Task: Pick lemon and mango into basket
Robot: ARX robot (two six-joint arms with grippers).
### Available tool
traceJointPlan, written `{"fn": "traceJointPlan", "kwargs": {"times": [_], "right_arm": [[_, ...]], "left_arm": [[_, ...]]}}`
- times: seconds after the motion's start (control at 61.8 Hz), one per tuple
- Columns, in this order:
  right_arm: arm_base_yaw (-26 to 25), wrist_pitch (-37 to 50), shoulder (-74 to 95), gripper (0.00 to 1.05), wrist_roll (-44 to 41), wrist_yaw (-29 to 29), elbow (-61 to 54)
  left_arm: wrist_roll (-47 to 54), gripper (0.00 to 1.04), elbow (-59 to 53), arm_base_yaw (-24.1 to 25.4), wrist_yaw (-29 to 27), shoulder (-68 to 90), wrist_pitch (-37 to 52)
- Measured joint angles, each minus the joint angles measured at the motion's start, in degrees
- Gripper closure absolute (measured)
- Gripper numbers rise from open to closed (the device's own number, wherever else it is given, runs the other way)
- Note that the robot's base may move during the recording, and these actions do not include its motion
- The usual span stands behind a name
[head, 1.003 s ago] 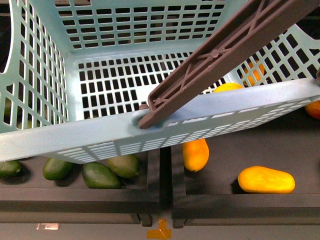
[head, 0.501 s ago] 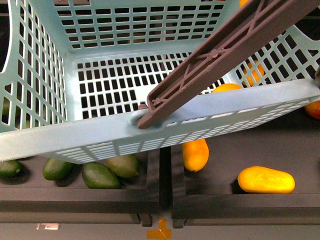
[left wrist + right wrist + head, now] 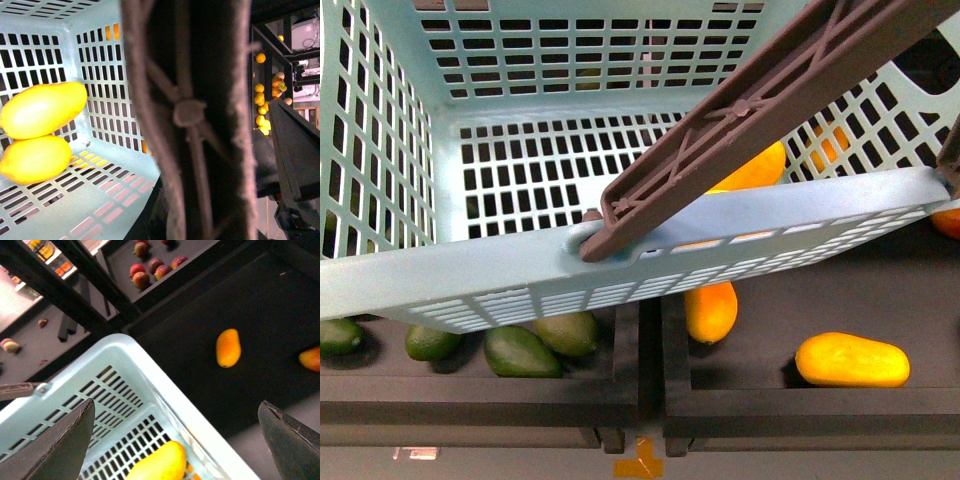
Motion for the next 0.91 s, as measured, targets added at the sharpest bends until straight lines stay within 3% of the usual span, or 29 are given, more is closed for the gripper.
{"fn": "traceJointPlan", "kwargs": {"times": [0.097, 0.178, 0.259, 0.372, 0.696, 0.825, 0.906], "right_arm": [[-1.16, -2.75, -5.60, 0.09, -2.95, 1.57, -3.06], [-3.56, 10.25, -11.85, 0.21, -13.40, -6.34, -10.99], [-5.33, 19.89, -17.03, 0.33, -24.50, -10.14, -17.90], [-7.56, 24.33, -21.59, 0.50, -32.22, -12.22, -24.26], [-12.26, 26.03, -29.11, 1.01, -37.07, -16.98, -35.26], [-13.86, 25.94, -32.30, 1.03, -37.51, -18.43, -38.34], [-17.14, 25.38, -34.21, 1.03, -37.64, -22.97, -39.76]], "left_arm": [[0.00, 1.00, 0.00, 0.02, 0.11, 0.00, 0.00], [0.02, 1.00, 0.00, 0.02, 0.13, 0.00, 0.00], [0.00, 1.00, 0.00, 0.02, 0.13, 0.00, 0.00], [0.02, 1.00, 0.00, 0.00, 0.04, 0.00, 0.00], [0.15, 1.00, 0.00, 0.02, -0.04, 0.00, 0.00], [0.04, 1.00, 0.00, 0.02, 0.07, 0.00, 0.00], [0.04, 1.00, 0.00, 0.02, 0.09, 0.00, 0.00]]}}
